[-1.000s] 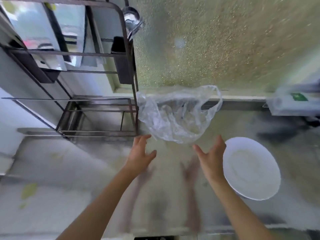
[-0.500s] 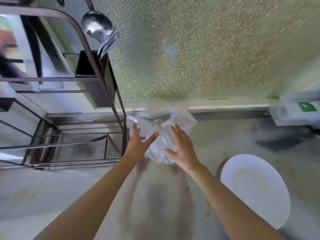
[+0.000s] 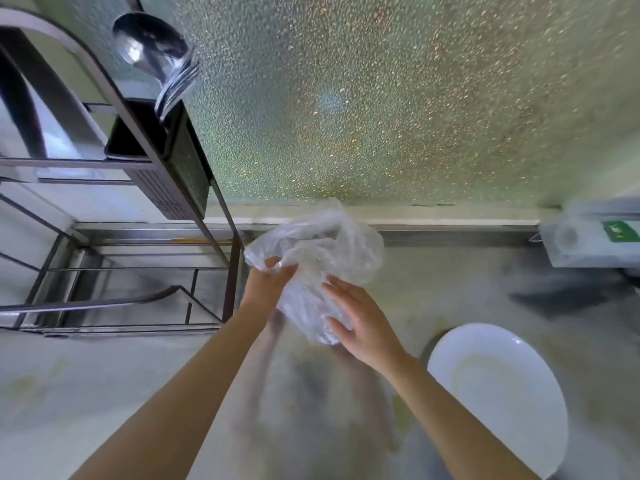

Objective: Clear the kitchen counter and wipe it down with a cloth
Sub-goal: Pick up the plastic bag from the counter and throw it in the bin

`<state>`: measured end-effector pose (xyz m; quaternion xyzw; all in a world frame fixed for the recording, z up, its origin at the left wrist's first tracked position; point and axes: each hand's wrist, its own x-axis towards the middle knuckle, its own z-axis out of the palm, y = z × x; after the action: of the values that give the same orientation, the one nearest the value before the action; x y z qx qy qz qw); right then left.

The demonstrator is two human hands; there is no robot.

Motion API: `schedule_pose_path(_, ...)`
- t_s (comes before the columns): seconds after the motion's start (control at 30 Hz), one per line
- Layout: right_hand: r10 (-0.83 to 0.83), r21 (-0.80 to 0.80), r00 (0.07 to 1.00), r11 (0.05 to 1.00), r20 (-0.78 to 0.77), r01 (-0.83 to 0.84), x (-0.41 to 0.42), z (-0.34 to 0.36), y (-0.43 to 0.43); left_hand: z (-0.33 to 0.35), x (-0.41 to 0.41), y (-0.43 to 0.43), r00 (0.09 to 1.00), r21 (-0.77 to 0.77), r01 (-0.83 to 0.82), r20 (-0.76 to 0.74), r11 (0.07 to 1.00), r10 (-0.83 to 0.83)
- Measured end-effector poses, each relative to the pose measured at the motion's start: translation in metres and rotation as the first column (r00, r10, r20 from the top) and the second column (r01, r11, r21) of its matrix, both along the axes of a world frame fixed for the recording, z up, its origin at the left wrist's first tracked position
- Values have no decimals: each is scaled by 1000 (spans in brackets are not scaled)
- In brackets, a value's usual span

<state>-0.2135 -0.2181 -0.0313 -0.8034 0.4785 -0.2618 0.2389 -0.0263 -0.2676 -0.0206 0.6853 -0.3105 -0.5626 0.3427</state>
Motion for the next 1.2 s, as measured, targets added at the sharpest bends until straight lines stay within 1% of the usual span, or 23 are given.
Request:
schedule_pose_path(0.03, -83, -29, 990, 996, 111, 86, -6, 11, 7, 7, 2, 2, 999, -25, -2, -38, 1000, 1)
schedule_pose_path(0.07, -178, -14, 955, 982, 237, 186, -12, 24, 13, 12, 3, 4, 998, -51, 0, -69, 999, -3)
schedule_pose_path(0.1, -283, 59, 889, 958, 359, 281, -19, 36, 16, 17, 5, 8, 997, -72, 11, -81, 997, -17)
schedule_pose_path(0.13, -391, 188, 802, 920, 452, 343, -25, 52, 17, 22, 7, 10, 996, -101, 47, -76, 994, -54)
schedule_pose_path(0.17, -489, 342, 710, 870, 506, 355, -30, 65, 14, 31, 8, 14, 992, -123, 97, -65, 988, -105)
schedule_pose_path(0.2, -550, 483, 633, 823, 545, 300, -33, 77, 9, 36, 10, 16, 982, -144, 175, -48, 974, -183)
schedule_pose_path(0.23, -579, 590, 566, 785, 587, 191, -36, 84, 2, 42, 11, 19, 961, -143, 269, -30, 952, -276)
schedule_pose_path(0.27, -585, 661, 525, 749, 619, 55, -37, 91, -4, 45, 10, 22, 928, -124, 371, 5, 920, -373)
schedule_pose_path(0.3, -571, 699, 529, 712, 628, -62, -36, 94, -10, 51, 7, 25, 893, -110, 451, 47, 886, -448)
schedule_pose_path(0.37, -505, 729, 607, 659, 613, -187, -28, 96, -13, 59, -1, 33, 843, -66, 533, 123, 844, -523)
schedule_pose_path(0.43, -471, 760, 675, 614, 568, -211, -18, 97, -6, 67, -9, 43, 798, -93, 597, 170, 797, -578)
schedule_pose_path(0.53, -473, 771, 724, 624, 502, -127, -11, 103, 13, 79, -19, 65, 762, -211, 647, 166, 732, -626)
schedule_pose_path(0.6, -461, 776, 767, 627, 447, -75, -12, 100, 26, 80, -20, 81, 799, -198, 601, 180, 774, -574)
schedule_pose_path(0.67, -466, 779, 769, 624, 436, -63, -15, 92, 37, 79, -17, 104, 839, -206, 544, 122, 813, -530)
schedule_pose_path(0.73, -458, 758, 773, 651, 438, -44, -19, 87, 45, 82, -14, 135, 902, -203, 421, -6, 884, -431)
schedule_pose_path(0.8, -409, 696, 804, 718, 431, -8, -20, 85, 50, 89, -10, 169, 965, -181, 248, -41, 952, -259)
schedule_pose_path(0.83, -363, 657, 832, 754, 420, -3, -19, 86, 53, 90, -6, 185, 988, -170, 149, -25, 974, -155)
schedule_pose_path(0.9, -240, 581, 897, 814, 371, -23, -11, 86, 59, 95, 4, 219, 999, -166, -30, -37, 986, 24)
schedule_pose_path(0.97, -31, 455, 959, 884, 281, -105, 5, 85, 69, 103, 12, 245, 994, -194, -92, -71, 977, 80)
schedule_pose_path(1.0, 85, 387, 970, 906, 229, -171, 15, 85, 77, 106, 16, 254, 996, -216, -80, -56, 973, 69)
schedule_pose_path(1.07, 279, 310, 944, 894, 178, -323, 38, 87, 93, 109, 19, 266, 997, -233, 9, 78, 972, 9)
schedule_pose_path(1.13, 420, 288, 886, 839, 196, -462, 60, 94, 111, 104, 25, 275, 970, -210, 107, 238, 972, -55)
schedule_pose_path(1.2, 508, 295, 828, 774, 240, -560, 82, 102, 129, 104, 34, 288, 952, -146, 137, 292, 980, -89)
